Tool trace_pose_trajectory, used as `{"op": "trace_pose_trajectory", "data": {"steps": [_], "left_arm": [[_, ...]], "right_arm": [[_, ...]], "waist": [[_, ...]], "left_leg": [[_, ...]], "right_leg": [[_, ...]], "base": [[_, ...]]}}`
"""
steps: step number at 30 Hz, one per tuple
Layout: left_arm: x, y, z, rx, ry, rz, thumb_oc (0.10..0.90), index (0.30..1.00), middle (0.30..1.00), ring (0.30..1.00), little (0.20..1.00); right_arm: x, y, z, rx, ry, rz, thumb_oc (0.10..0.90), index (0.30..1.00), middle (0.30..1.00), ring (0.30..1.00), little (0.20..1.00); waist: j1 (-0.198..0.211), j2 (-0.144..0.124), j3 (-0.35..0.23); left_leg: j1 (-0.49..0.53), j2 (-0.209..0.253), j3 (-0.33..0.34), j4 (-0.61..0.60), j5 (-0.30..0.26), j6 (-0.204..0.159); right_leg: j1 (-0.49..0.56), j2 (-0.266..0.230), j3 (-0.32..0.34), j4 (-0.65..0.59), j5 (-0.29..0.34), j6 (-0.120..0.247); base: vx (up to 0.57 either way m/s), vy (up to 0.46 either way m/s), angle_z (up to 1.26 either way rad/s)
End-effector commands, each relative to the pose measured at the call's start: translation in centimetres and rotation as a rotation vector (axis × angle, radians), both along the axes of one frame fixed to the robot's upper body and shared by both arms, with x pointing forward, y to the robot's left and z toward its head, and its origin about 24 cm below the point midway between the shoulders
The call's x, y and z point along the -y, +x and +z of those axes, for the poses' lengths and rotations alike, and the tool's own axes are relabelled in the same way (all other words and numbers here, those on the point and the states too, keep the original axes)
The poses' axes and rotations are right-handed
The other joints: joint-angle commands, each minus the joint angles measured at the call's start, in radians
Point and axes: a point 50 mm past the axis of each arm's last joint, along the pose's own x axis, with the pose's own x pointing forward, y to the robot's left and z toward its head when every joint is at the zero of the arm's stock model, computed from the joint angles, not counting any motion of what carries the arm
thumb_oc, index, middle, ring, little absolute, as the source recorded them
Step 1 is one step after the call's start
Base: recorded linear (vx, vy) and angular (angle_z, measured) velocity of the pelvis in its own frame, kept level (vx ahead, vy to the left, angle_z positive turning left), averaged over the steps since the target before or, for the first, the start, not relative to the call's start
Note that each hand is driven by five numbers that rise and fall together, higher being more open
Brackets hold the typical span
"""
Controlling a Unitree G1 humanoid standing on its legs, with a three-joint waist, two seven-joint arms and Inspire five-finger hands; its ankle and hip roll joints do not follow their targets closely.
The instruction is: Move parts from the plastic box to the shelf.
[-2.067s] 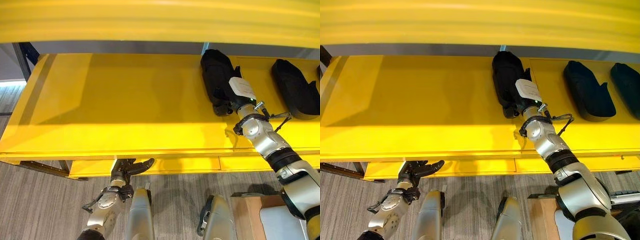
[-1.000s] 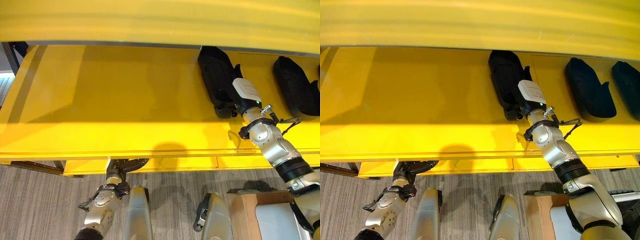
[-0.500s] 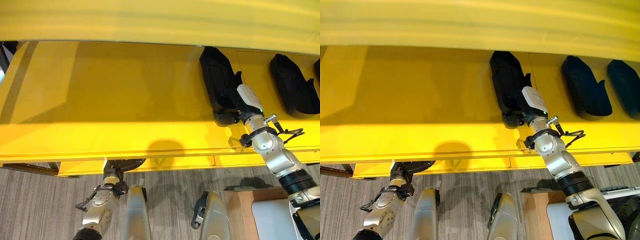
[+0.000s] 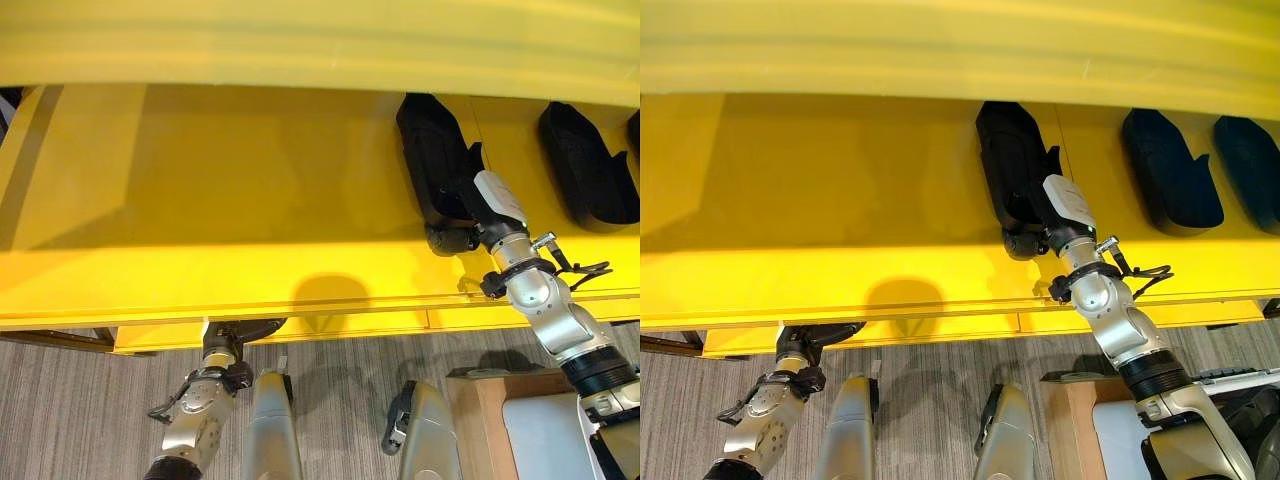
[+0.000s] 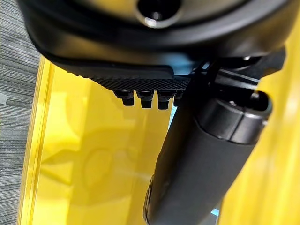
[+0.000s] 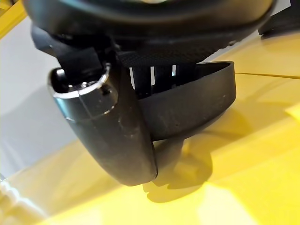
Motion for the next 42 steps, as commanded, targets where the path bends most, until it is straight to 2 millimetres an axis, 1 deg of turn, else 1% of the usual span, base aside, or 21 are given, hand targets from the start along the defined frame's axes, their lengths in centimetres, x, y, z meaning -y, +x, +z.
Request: {"op": "trace_pose_trajectory", "data": {"steps": [1, 3, 4, 5, 6, 8, 9, 10, 11, 17, 19, 21, 22, 25, 26, 27, 28, 29, 32, 42], "left_arm": [[1.1, 1.3, 3.7, 0.221, 0.012, -0.032, 0.900, 1.000, 1.000, 1.000, 1.000], [1.0, 1.3, 3.8, 0.222, 0.013, -0.028, 0.900, 1.000, 1.000, 1.000, 1.000], [0.9, 1.2, 3.7, 0.216, 0.013, -0.020, 0.900, 1.000, 1.000, 1.000, 1.000], [0.9, 1.2, 3.7, 0.218, 0.014, -0.021, 0.900, 1.000, 1.000, 1.000, 1.000], [0.9, 1.3, 3.9, 0.224, 0.012, -0.017, 0.900, 1.000, 1.000, 1.000, 1.000], [0.8, 1.2, 4.0, 0.228, 0.013, -0.014, 0.900, 1.000, 1.000, 1.000, 1.000], [0.8, 1.2, 3.9, 0.226, 0.013, -0.013, 0.900, 1.000, 1.000, 1.000, 1.000], [0.8, 1.2, 3.9, 0.226, 0.013, -0.013, 0.900, 1.000, 1.000, 1.000, 1.000], [0.7, 1.1, 3.9, 0.225, 0.012, -0.008, 0.900, 1.000, 1.000, 1.000, 1.000], [0.6, 1.1, 3.9, 0.223, 0.016, -0.005, 0.900, 1.000, 1.000, 1.000, 1.000], [0.6, 1.0, 4.0, 0.223, 0.018, -0.005, 0.900, 1.000, 1.000, 1.000, 1.000], [0.6, 1.0, 3.9, 0.223, 0.017, -0.001, 0.900, 1.000, 1.000, 1.000, 1.000], [0.6, 1.0, 4.0, 0.226, 0.016, 0.001, 0.900, 1.000, 1.000, 1.000, 1.000], [0.7, 1.0, 4.0, 0.228, 0.009, 0.002, 0.900, 1.000, 1.000, 1.000, 1.000], [0.7, 0.9, 4.0, 0.225, 0.008, 0.003, 0.900, 1.000, 1.000, 1.000, 1.000], [0.6, 0.9, 4.0, 0.224, 0.010, 0.005, 0.900, 1.000, 1.000, 1.000, 1.000], [0.5, 0.8, 3.9, 0.222, 0.012, 0.009, 0.900, 1.000, 1.000, 1.000, 1.000], [0.5, 0.8, 4.0, 0.226, 0.011, 0.013, 0.900, 1.000, 1.000, 1.000, 1.000], [0.6, 0.7, 3.9, 0.229, -0.001, 0.025, 0.900, 1.000, 1.000, 1.000, 1.000], [0.6, 0.5, 3.8, 0.232, -0.008, 0.037, 0.900, 1.000, 1.000, 1.000, 1.000]], "right_arm": [[0.9, -0.6, -1.5, -0.061, -0.087, -0.005, 0.900, 1.000, 1.000, 1.000, 1.000], [1.0, -0.5, -1.6, -0.070, -0.074, -0.017, 0.900, 1.000, 1.000, 1.000, 1.000], [0.8, -0.5, -1.2, -0.057, -0.019, -0.012, 0.900, 1.000, 1.000, 1.000, 1.000], [0.9, -0.5, -1.1, -0.056, -0.018, -0.013, 0.900, 1.000, 1.000, 1.000, 1.000], [0.8, -0.7, -0.4, -0.025, 0.051, -0.005, 0.900, 1.000, 1.000, 1.000, 1.000], [0.6, -1.0, 0.6, 0.020, 0.112, 0.017, 0.900, 1.000, 1.000, 1.000, 1.000], [0.6, -1.0, 0.5, 0.018, 0.112, 0.018, 0.900, 1.000, 1.000, 1.000, 1.000], [0.6, -1.0, 0.5, 0.018, 0.112, 0.018, 0.900, 1.000, 1.000, 1.000, 1.000], [0.6, -1.2, 1.2, 0.044, 0.154, 0.031, 0.900, 1.000, 1.000, 1.000, 1.000], [0.6, -2.2, 3.1, 0.111, 0.262, 0.094, 0.900, 1.000, 1.000, 1.000, 1.000], [0.5, -2.8, 4.1, 0.161, 0.261, 0.116, 0.900, 1.000, 1.000, 1.000, 1.000], [0.1, -3.3, 4.7, 0.190, 0.295, 0.154, 0.900, 1.000, 1.000, 1.000, 1.000], [-0.1, -3.6, 5.1, 0.202, 0.311, 0.177, 0.900, 1.000, 1.000, 1.000, 1.000], [-0.6, -4.5, 5.5, 0.218, 0.376, 0.241, 0.900, 1.000, 1.000, 1.000, 1.000], [-0.7, -4.8, 5.5, 0.219, 0.394, 0.256, 0.900, 1.000, 1.000, 1.000, 1.000], [-0.9, -5.3, 5.9, 0.234, 0.427, 0.288, 0.900, 1.000, 1.000, 1.000, 1.000], [-1.0, -5.7, 6.3, 0.260, 0.441, 0.306, 0.900, 1.000, 1.000, 1.000, 1.000], [-1.1, -6.0, 6.6, 0.282, 0.457, 0.319, 0.900, 1.000, 1.000, 1.000, 1.000], [-1.0, -7.5, 7.7, 0.389, 0.499, 0.337, 0.900, 1.000, 1.000, 1.000, 1.000], [-0.8, -8.9, 8.1, 0.462, 0.531, 0.340, 0.900, 1.000, 1.000, 1.000, 1.000]], "waist": [[0.010, 0.020, -0.048], [0.010, 0.021, -0.050], [0.008, 0.024, -0.052], [0.008, 0.023, -0.049], [0.006, 0.024, -0.049], [0.004, 0.023, -0.049], [0.006, 0.024, -0.051], [0.006, 0.024, -0.051], [0.004, 0.024, -0.050], [-0.001, 0.023, -0.051], [-0.003, 0.022, -0.051], [-0.006, 0.021, -0.052], [-0.009, 0.020, -0.050], [-0.013, 0.019, -0.051], [-0.013, 0.020, -0.053], [-0.015, 0.020, -0.053], [-0.017, 0.020, -0.053], [-0.020, 0.020, -0.051], [-0.031, 0.021, -0.060], [-0.043, 0.026, -0.062]], "left_leg": [[-0.009, -0.009, -0.012, 0.005, -0.020, 0.048], [-0.013, -0.010, -0.012, 0.004, -0.019, 0.048], [-0.002, -0.007, -0.014, 0.007, -0.042, 0.044], [-0.014, -0.010, -0.013, 0.003, -0.018, 0.048], [-0.014, -0.012, -0.012, 0.004, -0.018, 0.049], [-0.016, -0.012, -0.012, 0.004, -0.017, 0.049], [-0.003, -0.008, -0.012, 0.010, -0.043, 0.045], [-0.003, -0.008, -0.012, 0.010, -0.043, 0.045], [-0.003, -0.008, -0.013, 0.010, -0.043, 0.045], [-0.009, -0.007, -0.014, 0.018, -0.045, 0.048], [-0.011, -0.007, -0.015, 0.020, -0.046, 0.047], [-0.012, -0.008, -0.014, 0.021, -0.046, 0.047], [-0.025, -0.012, -0.013, 0.013, -0.020, 0.051], [-0.026, -0.013, -0.014, 0.008, -0.015, 0.051], [-0.015, -0.009, -0.015, 0.015, -0.040, 0.045], [-0.016, -0.007, -0.014, 0.013, -0.037, 0.044], [-0.015, -0.006, -0.014, 0.011, -0.036, 0.043], [-0.028, -0.011, -0.014, 0.006, -0.011, 0.046], [-0.032, -0.010, -0.015, 0.002, -0.009, 0.044], [-0.032, -0.011, -0.011, -0.016, 0.003, 0.041]], "right_leg": [[0.028, 0.054, 0.009, -0.006, -0.029, -0.087], [0.025, 0.054, 0.009, -0.008, -0.029, -0.089], [0.033, 0.059, 0.012, -0.002, -0.049, -0.081], [0.024, 0.057, 0.010, -0.009, -0.028, -0.089], [0.023, 0.057, 0.009, -0.009, -0.026, -0.089], [0.021, 0.057, 0.009, -0.008, -0.024, -0.089], [0.031, 0.060, 0.011, -0.001, -0.046, -0.081], [0.031, 0.060, 0.011, -0.001, -0.046, -0.081], [0.030, 0.061, 0.013, 0.000, -0.046, -0.081], [0.024, 0.060, 0.014, 0.008, -0.047, -0.081], [0.022, 0.060, 0.014, 0.010, -0.049, -0.081], [0.020, 0.062, 0.016, 0.012, -0.049, -0.081], [0.009, 0.059, 0.013, 0.003, -0.027, -0.088], [0.008, 0.061, 0.012, 0.000, -0.025, -0.089], [0.017, 0.064, 0.016, 0.008, -0.045, -0.081], [0.014, 0.065, 0.015, 0.008, -0.045, -0.081], [0.016, 0.068, 0.014, 0.004, -0.044, -0.082], [0.004, 0.067, 0.012, -0.003, -0.022, -0.091], [-0.003, 0.073, 0.013, -0.003, -0.023, -0.090], [-0.006, 0.075, 0.018, -0.019, -0.015, -0.088]], "base": [[0.00, 0.000, 0.00], [0.04, -0.008, 0.00], [0.00, 0.000, 0.00], [0.00, 0.000, 0.00], [-0.07, 0.005, -0.01], [0.04, -0.005, -0.01], [0.08, -0.009, -0.02], [0.08, -0.007, -0.01], [0.00, 0.000, 0.00], [0.00, 0.000, 0.00], [0.00, 0.000, 0.00], [-0.04, 0.007, -0.01], [-0.07, 0.012, -0.02], [0.00, 0.003, -0.05], [0.06, -0.006, -0.05], [0.06, -0.012, -0.05], [-0.09, 0.004, -0.04], [-0.08, 0.003, -0.06], [-0.02, -0.002, -0.04], [0.00, 0.000, 0.00]]}}
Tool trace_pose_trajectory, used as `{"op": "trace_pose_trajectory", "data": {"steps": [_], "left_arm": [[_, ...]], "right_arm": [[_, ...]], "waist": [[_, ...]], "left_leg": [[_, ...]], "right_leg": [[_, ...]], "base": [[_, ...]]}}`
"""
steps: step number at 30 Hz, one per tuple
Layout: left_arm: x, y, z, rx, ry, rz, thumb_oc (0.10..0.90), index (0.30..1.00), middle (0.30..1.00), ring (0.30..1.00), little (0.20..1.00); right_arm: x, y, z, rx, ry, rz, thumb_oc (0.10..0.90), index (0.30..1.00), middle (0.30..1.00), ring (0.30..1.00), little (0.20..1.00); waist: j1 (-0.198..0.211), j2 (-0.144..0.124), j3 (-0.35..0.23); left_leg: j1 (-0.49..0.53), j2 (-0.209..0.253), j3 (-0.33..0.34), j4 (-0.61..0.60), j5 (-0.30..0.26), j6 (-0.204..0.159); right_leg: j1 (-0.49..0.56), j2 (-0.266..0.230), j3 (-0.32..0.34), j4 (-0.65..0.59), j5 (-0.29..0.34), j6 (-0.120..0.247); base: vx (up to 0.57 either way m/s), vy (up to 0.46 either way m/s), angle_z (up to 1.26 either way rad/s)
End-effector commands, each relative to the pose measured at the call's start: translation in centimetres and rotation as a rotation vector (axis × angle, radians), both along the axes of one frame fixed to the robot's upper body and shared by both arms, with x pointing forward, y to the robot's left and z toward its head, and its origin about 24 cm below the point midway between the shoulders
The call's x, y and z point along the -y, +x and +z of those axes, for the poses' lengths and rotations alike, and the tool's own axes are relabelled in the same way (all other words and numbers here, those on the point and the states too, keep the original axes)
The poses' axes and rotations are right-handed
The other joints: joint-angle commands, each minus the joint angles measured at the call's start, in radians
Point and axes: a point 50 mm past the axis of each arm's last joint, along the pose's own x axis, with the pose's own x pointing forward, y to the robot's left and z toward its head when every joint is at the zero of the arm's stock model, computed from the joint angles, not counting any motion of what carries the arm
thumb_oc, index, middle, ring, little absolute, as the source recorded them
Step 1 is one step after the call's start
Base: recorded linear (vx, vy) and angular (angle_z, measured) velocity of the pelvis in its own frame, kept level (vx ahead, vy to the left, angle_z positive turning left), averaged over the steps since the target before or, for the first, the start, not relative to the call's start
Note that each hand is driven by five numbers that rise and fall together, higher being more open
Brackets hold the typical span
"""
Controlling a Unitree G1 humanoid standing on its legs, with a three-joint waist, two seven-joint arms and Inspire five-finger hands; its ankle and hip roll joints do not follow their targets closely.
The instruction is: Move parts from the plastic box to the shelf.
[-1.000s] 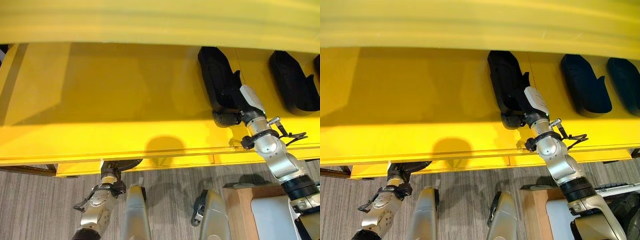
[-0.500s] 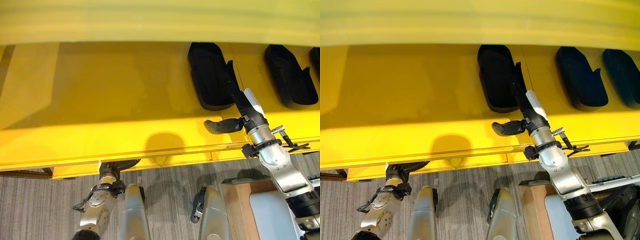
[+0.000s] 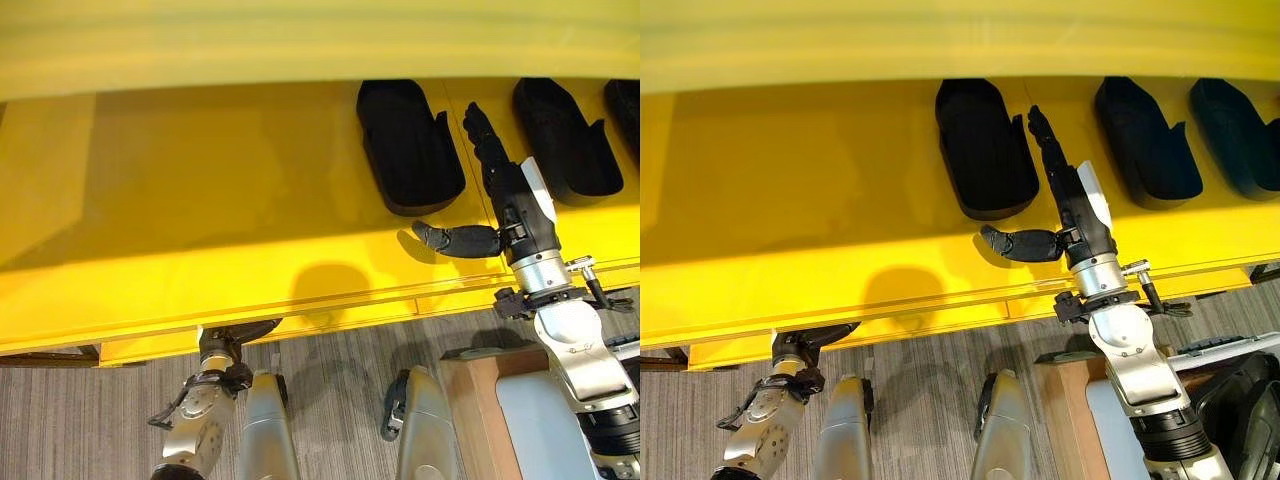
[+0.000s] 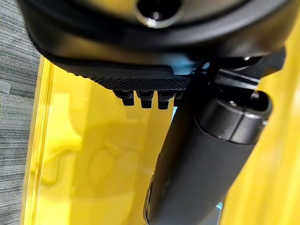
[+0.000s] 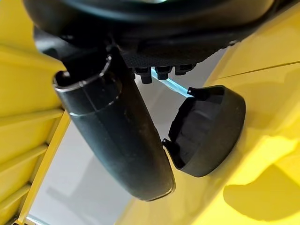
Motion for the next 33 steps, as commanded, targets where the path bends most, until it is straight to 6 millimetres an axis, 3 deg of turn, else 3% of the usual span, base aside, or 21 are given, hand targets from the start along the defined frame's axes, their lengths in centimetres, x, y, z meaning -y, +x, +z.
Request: {"op": "trace_pose_trajectory", "data": {"steps": [1, 2, 11, 12, 17, 21, 28, 29, 33], "left_arm": [[0.5, 1.2, 3.5, 0.205, 0.041, -0.010, 0.900, 1.000, 1.000, 1.000, 1.000], [0.5, 1.1, 3.5, 0.204, 0.042, -0.009, 0.900, 1.000, 1.000, 1.000, 1.000], [0.6, 1.1, 3.6, 0.207, 0.045, -0.030, 0.900, 1.000, 1.000, 1.000, 1.000], [0.5, 1.1, 3.6, 0.200, 0.055, -0.037, 0.900, 1.000, 1.000, 1.000, 1.000], [0.2, 0.9, 3.6, 0.199, 0.070, -0.058, 0.900, 1.000, 1.000, 1.000, 1.000], [-0.1, 0.3, 3.6, 0.195, 0.091, -0.094, 0.900, 1.000, 1.000, 1.000, 1.000], [-0.5, -0.1, 3.6, 0.184, 0.098, -0.117, 0.900, 1.000, 1.000, 1.000, 1.000], [-0.6, -0.1, 3.7, 0.185, 0.103, -0.129, 0.900, 1.000, 1.000, 1.000, 1.000], [-0.5, -0.1, 3.5, 0.182, 0.098, -0.129, 0.900, 1.000, 1.000, 1.000, 1.000]], "right_arm": [[0.0, -2.4, 5.5, 0.337, 0.067, 0.043, 0.900, 1.000, 1.000, 1.000, 1.000], [0.1, -2.4, 5.4, 0.335, 0.068, 0.037, 0.900, 1.000, 1.000, 1.000, 1.000], [1.0, -0.3, 5.0, 0.250, -0.012, -0.028, 0.900, 1.000, 1.000, 1.000, 1.000], [1.1, 0.0, 5.5, 0.250, -0.087, -0.041, 0.900, 1.000, 1.000, 1.000, 1.000], [1.8, 1.1, 6.9, 0.222, -0.288, -0.071, 0.900, 1.000, 1.000, 1.000, 1.000], [3.1, 2.4, 8.7, 0.162, -0.582, -0.144, 0.900, 1.000, 1.000, 1.000, 1.000], [3.3, 3.1, 10.4, 0.104, -0.818, -0.152, 0.900, 1.000, 1.000, 1.000, 1.000], [2.9, 3.2, 10.4, 0.070, -0.887, -0.126, 0.900, 1.000, 1.000, 1.000, 1.000], [2.9, 3.2, 9.6, 0.053, -0.894, -0.107, 0.900, 1.000, 1.000, 1.000, 1.000]], "waist": [[0.010, 0.013, -0.070], [0.010, 0.015, -0.073], [0.020, 0.014, -0.072], [0.027, 0.013, -0.074], [0.039, 0.007, -0.074], [0.057, 0.002, -0.077], [0.065, -0.003, -0.077], [0.068, -0.006, -0.079], [0.064, -0.004, -0.082]], "left_leg": [[-0.013, -0.030, -0.011, 0.005, -0.005, 0.066], [-0.001, -0.025, -0.011, 0.011, -0.031, 0.062], [-0.015, -0.028, -0.009, 0.007, -0.003, 0.065], [-0.003, -0.022, -0.010, 0.014, -0.030, 0.060], [-0.005, -0.022, -0.012, 0.013, -0.028, 0.058], [-0.010, -0.023, -0.014, 0.015, -0.028, 0.055], [-0.017, -0.024, -0.013, 0.012, -0.023, 0.052], [-0.023, -0.025, -0.013, 0.010, -0.020, 0.051], [-0.030, -0.025, -0.013, 0.008, -0.016, 0.050]], "right_leg": [[0.042, 0.045, 0.003, -0.022, -0.019, -0.079], [0.050, 0.048, 0.005, -0.014, -0.041, -0.071], [0.039, 0.045, 0.001, -0.022, -0.014, -0.078], [0.051, 0.046, 0.002, -0.012, -0.039, -0.070], [0.050, 0.044, -0.001, -0.014, -0.036, -0.070], [0.046, 0.039, -0.002, -0.012, -0.037, -0.070], [0.044, 0.035, -0.008, -0.016, -0.027, -0.069], [0.040, 0.033, -0.011, -0.020, -0.025, -0.068], [0.037, 0.031, -0.015, -0.022, -0.023, -0.067]], "base": [[0.07, -0.015, 0.00], [0.07, -0.017, 0.00], [-0.01, -0.002, -0.01], [0.08, -0.036, 0.01], [0.02, -0.007, 0.00], [0.00, 0.000, 0.00], [0.00, 0.000, 0.00], [0.00, 0.000, 0.00], [0.00, 0.000, 0.00]]}}
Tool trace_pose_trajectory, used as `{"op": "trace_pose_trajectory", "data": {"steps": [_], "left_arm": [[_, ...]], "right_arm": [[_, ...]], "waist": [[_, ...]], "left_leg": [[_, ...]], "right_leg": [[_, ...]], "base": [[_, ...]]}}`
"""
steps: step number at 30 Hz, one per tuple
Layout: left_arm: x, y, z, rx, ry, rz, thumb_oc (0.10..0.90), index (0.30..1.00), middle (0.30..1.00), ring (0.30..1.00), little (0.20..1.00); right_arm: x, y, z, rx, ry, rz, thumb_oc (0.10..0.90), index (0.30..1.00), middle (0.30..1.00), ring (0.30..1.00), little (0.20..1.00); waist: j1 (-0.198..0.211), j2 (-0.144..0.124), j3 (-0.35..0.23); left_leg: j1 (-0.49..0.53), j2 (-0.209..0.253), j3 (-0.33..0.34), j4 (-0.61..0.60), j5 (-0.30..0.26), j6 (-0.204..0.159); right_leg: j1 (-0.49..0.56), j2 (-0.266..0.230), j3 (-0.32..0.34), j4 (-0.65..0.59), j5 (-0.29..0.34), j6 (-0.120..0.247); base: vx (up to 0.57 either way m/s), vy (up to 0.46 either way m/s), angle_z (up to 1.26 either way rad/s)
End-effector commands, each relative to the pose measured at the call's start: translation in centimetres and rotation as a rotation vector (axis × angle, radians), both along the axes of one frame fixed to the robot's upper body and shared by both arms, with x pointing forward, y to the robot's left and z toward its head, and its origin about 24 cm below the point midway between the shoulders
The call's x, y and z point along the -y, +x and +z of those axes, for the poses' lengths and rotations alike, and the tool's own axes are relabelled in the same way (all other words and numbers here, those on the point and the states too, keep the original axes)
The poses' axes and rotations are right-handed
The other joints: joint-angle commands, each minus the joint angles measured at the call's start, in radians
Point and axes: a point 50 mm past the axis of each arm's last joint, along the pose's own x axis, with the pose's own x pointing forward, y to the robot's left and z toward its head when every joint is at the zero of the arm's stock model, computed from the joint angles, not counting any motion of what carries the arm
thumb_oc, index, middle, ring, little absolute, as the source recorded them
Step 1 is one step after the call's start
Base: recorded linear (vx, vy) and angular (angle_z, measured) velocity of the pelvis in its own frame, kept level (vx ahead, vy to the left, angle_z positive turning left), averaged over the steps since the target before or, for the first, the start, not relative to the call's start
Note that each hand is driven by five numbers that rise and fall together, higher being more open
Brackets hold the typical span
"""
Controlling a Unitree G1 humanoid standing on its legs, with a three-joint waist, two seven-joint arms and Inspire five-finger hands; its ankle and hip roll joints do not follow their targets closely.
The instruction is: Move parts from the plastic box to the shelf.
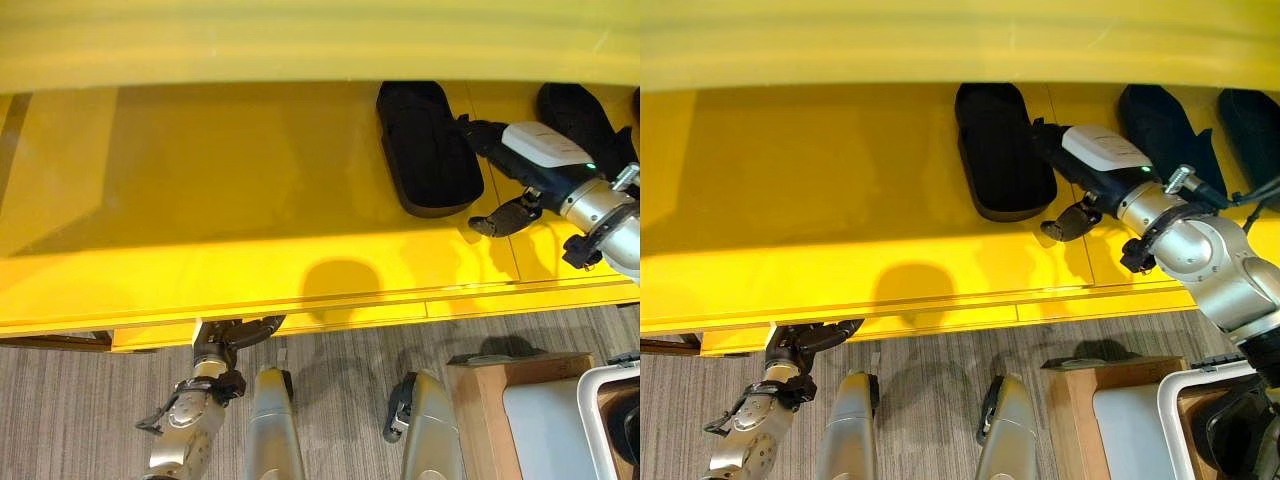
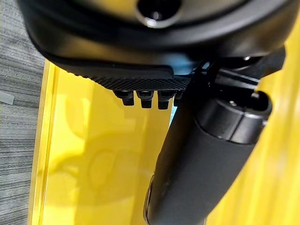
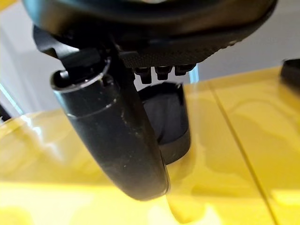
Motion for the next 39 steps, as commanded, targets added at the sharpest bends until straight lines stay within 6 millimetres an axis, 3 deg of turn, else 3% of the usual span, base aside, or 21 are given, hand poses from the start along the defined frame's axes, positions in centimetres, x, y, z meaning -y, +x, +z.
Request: {"op": "trace_pose_trajectory", "data": {"steps": [1, 20, 39], "left_arm": [[0.1, 0.9, 3.1, 0.170, 0.061, -0.072, 0.900, 1.000, 1.000, 1.000, 1.000], [0.4, 1.6, 3.5, 0.190, 0.060, -0.088, 0.900, 1.000, 1.000, 1.000, 1.000], [0.3, 1.6, 3.5, 0.192, 0.055, -0.090, 0.900, 1.000, 1.000, 1.000, 1.000]], "right_arm": [[-0.8, -0.5, 2.6, 0.119, -0.005, 0.050, 0.900, 1.000, 1.000, 1.000, 1.000], [-1.9, 0.8, 0.8, 0.025, -0.039, 0.064, 0.900, 1.000, 1.000, 1.000, 1.000], [-1.8, 0.4, -0.5, -0.061, -0.011, 0.086, 0.900, 1.000, 1.000, 1.000, 1.000]], "waist": [[0.008, -0.014, -0.084], [0.010, -0.008, -0.087], [0.007, -0.006, -0.087]], "left_leg": [[-0.025, -0.033, -0.008, 0.017, -0.021, 0.058], [-0.034, -0.036, -0.009, 0.025, -0.025, 0.061], [-0.055, -0.035, -0.011, 0.027, -0.017, 0.061]], "right_leg": [[0.038, 0.026, -0.005, -0.022, -0.020, -0.062], [0.027, 0.028, -0.001, -0.012, -0.026, -0.063], [0.007, 0.029, -0.003, -0.011, -0.020, -0.062]], "base": [[0.01, -0.004, 0.03], [0.00, 0.000, 0.00], [0.00, 0.000, 0.00]]}}
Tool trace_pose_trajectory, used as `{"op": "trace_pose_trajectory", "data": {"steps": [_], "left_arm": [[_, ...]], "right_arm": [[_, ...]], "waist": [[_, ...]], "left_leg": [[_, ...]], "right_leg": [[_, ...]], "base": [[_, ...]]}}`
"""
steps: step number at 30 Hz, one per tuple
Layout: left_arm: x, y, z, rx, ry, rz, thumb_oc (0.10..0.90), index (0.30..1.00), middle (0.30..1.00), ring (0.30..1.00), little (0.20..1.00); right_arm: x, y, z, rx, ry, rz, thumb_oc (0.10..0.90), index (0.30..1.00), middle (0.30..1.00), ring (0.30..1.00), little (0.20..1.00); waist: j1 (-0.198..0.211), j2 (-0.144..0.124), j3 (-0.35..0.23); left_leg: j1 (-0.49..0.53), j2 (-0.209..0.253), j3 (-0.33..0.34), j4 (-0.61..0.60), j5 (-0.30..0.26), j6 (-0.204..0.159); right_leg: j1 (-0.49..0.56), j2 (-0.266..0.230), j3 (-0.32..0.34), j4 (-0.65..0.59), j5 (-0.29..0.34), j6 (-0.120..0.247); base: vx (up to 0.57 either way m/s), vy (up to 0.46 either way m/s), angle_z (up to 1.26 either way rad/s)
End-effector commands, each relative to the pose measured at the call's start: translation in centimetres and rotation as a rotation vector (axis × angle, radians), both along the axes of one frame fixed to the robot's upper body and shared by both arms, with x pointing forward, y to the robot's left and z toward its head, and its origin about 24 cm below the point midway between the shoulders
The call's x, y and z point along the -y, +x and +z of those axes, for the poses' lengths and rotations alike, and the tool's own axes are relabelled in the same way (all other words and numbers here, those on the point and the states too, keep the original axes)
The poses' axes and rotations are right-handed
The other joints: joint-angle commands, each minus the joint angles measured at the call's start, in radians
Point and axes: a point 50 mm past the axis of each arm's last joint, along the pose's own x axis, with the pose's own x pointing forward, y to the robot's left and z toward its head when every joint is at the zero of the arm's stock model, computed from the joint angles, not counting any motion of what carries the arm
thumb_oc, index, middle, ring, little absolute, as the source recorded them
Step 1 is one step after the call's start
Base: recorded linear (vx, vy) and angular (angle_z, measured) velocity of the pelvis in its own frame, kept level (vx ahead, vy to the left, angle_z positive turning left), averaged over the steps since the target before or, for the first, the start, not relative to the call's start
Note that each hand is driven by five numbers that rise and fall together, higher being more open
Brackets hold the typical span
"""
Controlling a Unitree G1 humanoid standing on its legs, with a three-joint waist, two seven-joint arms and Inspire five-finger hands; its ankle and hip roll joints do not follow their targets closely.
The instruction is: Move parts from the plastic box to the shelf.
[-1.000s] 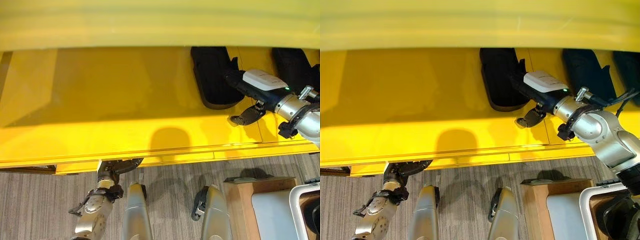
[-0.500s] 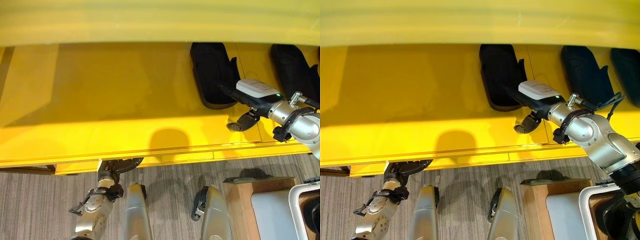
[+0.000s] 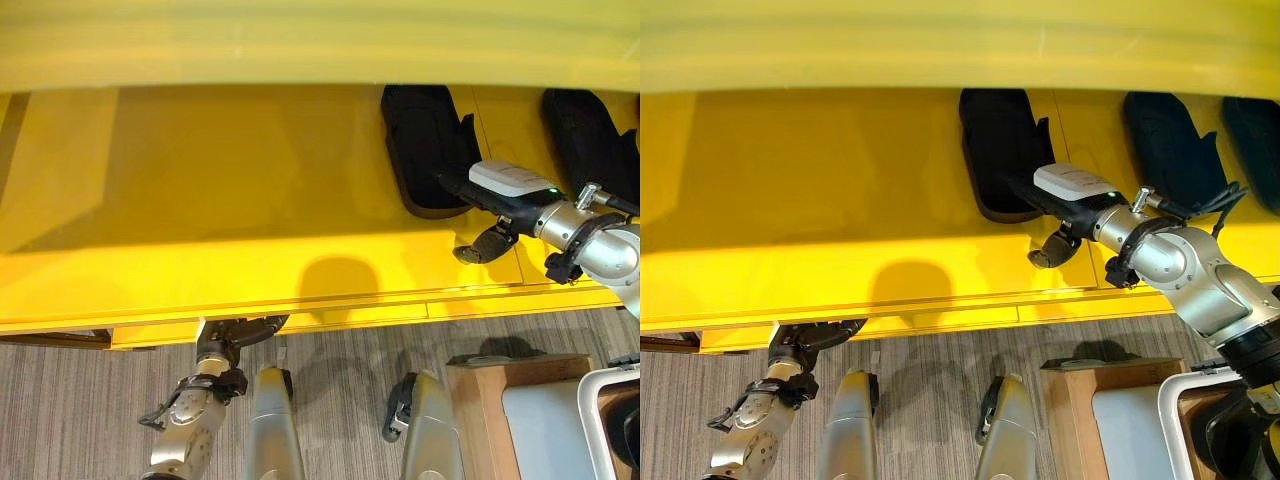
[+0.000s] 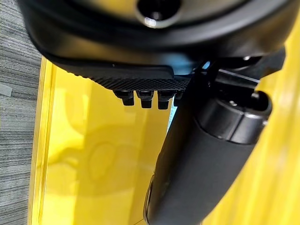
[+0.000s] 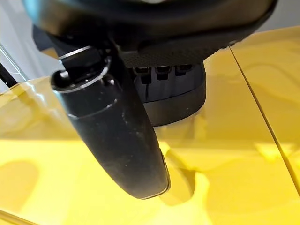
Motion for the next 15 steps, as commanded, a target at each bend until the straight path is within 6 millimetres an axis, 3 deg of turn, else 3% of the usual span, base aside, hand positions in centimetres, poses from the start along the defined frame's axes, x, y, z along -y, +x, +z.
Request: {"op": "trace_pose_trajectory", "data": {"steps": [1, 15], "left_arm": [[0.0, 1.3, 3.3, 0.179, 0.058, -0.050, 0.900, 1.000, 1.000, 1.000, 1.000], [0.0, 1.5, 3.4, 0.183, 0.058, -0.056, 0.900, 1.000, 1.000, 1.000, 1.000]], "right_arm": [[-0.8, 0.0, 1.6, 0.062, 0.067, 0.041, 0.900, 1.000, 1.000, 1.000, 1.000], [-1.0, -0.8, 0.4, -0.008, 0.066, 0.075, 0.900, 1.000, 1.000, 1.000, 1.000]], "waist": [[0.007, -0.004, -0.082], [0.001, -0.009, -0.081]], "left_leg": [[-0.044, -0.035, -0.008, 0.022, -0.017, 0.061], [-0.050, -0.036, -0.012, 0.022, -0.016, 0.060]], "right_leg": [[0.009, 0.033, 0.002, -0.009, -0.021, -0.062], [0.007, 0.037, 0.003, -0.015, -0.017, -0.059]], "base": [[0.00, 0.000, 0.00], [0.00, 0.000, 0.00]]}}
